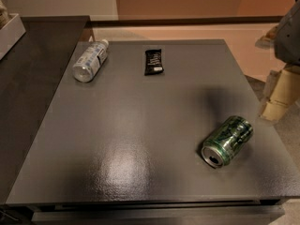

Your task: Place green can upright

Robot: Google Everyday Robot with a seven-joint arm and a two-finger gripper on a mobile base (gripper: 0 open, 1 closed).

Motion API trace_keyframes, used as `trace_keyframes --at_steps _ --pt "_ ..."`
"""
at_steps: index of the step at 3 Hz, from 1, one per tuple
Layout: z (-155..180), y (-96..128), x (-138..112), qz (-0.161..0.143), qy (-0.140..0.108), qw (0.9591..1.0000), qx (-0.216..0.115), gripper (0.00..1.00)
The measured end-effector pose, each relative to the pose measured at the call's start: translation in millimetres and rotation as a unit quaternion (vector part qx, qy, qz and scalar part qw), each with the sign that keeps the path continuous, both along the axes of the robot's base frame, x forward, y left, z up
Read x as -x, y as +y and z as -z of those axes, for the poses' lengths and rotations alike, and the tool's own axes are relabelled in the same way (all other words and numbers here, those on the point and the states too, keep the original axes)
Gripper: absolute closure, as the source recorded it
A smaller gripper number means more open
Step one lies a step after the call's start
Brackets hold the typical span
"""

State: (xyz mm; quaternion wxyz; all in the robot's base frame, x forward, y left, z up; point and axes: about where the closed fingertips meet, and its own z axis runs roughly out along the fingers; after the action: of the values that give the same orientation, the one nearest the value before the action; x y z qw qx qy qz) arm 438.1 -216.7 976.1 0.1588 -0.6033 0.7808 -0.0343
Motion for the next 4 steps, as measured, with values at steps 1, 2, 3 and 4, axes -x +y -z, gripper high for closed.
trace_keyframes --at_steps 1,2,3,4 --pt "-1 0 0 -0.001 -0.002 1.0 0.0 0.0" --pt "4 10 0 -0.047 -0.011 0.9986 0.021 0.0" --pt "21 25 8 -0.135 -0.009 0.9895 0.051 0.0" --pt "44 40 22 -0.234 0.01 0.9693 0.076 0.0"
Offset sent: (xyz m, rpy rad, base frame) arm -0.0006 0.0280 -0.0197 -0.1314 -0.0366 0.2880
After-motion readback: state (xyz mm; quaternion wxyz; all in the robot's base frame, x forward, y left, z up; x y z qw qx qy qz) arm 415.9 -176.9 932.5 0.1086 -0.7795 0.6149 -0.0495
